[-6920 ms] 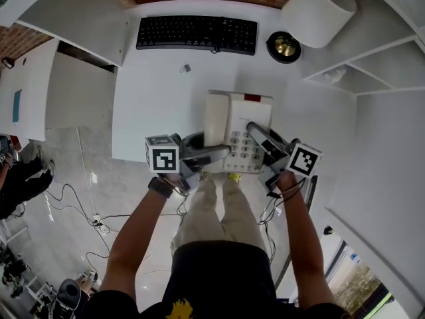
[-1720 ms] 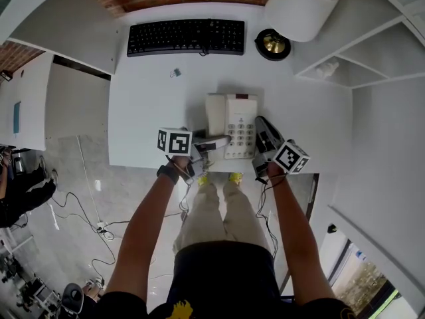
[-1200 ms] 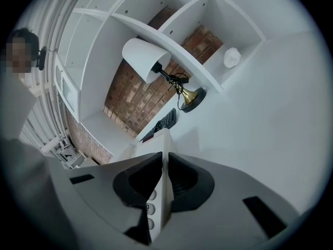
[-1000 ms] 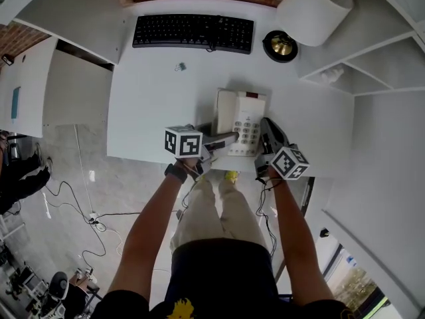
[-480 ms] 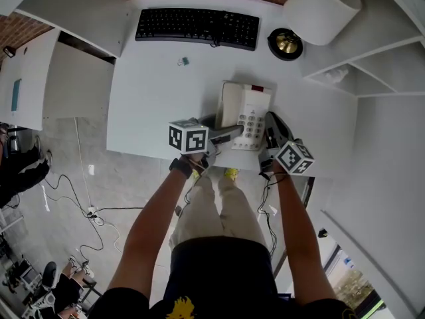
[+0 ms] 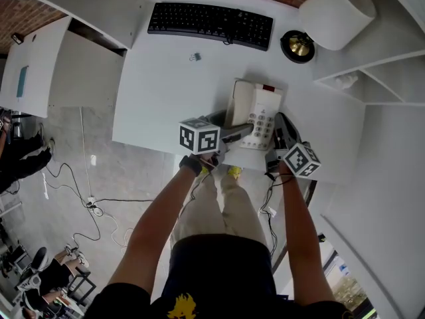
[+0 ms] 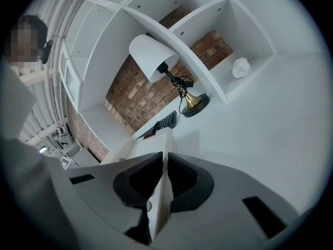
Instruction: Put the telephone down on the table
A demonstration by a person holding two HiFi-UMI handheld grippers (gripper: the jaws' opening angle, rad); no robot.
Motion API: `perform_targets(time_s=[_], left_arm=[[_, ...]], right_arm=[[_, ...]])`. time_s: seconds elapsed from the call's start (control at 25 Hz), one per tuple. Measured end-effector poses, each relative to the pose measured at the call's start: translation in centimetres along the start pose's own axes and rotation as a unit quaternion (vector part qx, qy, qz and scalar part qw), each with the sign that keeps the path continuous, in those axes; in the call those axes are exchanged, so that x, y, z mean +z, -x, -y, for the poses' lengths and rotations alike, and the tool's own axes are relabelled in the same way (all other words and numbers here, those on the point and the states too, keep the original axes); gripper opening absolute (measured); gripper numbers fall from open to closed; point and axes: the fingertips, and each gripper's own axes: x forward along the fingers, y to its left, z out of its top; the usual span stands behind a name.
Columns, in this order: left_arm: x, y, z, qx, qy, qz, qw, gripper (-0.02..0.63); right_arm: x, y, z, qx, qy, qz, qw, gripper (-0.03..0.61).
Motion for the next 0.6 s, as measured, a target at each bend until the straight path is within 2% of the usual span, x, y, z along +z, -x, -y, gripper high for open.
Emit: perform_targets(time_s=[0.24,0.6], left_arm=[[-0.01,0.35,-0.55,0.028,-0.015,0.009,0.9995,0.448],[-0.08,0.42,-0.88,0.032,-0.005,-0.003,0.9995,0.446]], right_arm=[[-0.19,0.21,-0.04,0.01,-0.008,-0.004,1.0,0.026],[-0.22,0.12,-0.29,0.011,-0.005,-0.002,1.0,0.026]])
